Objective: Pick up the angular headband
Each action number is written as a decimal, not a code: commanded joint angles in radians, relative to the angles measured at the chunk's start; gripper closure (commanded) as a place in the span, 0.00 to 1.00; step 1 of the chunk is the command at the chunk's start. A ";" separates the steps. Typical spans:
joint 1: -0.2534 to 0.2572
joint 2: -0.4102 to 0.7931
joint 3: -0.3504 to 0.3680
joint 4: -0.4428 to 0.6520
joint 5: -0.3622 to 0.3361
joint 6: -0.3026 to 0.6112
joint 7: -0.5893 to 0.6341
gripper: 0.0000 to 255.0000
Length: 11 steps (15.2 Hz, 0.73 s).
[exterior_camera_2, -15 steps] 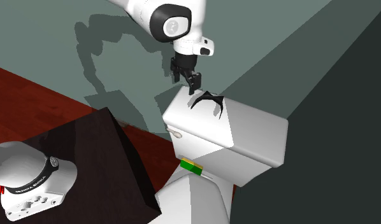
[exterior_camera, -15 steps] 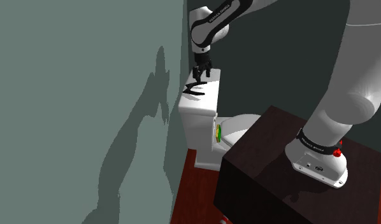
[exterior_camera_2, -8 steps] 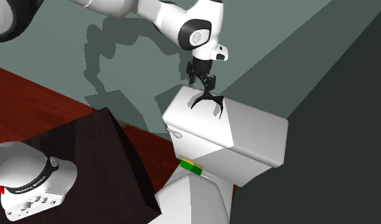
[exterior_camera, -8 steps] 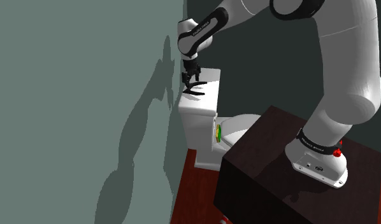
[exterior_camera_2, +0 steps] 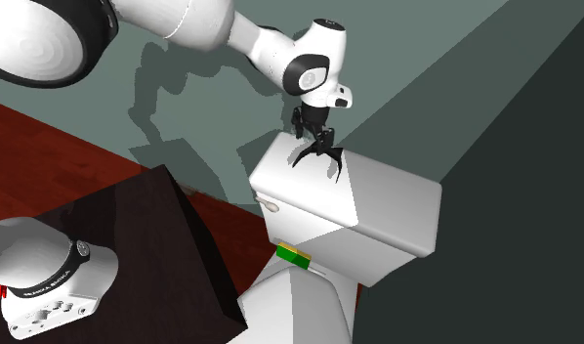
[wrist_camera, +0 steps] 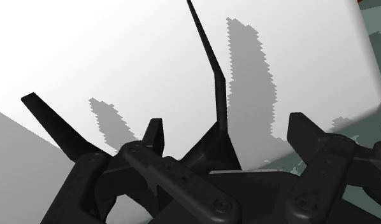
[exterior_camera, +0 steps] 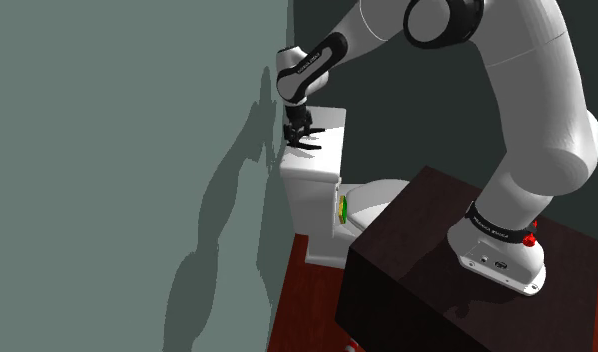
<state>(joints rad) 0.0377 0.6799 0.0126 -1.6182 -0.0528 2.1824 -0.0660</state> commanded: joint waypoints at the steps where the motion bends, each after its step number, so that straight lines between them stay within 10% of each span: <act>1: 0.000 0.013 0.000 0.001 0.000 0.012 0.000 0.00; 2: 0.000 0.013 0.000 0.001 0.000 0.012 0.000 0.00; 3: 0.000 0.012 0.000 0.001 0.000 0.012 0.001 1.00; 11: 0.000 0.012 0.000 0.001 0.000 0.012 0.001 1.00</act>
<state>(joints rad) 0.0381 0.6916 0.0127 -1.6171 -0.0531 2.1942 -0.0654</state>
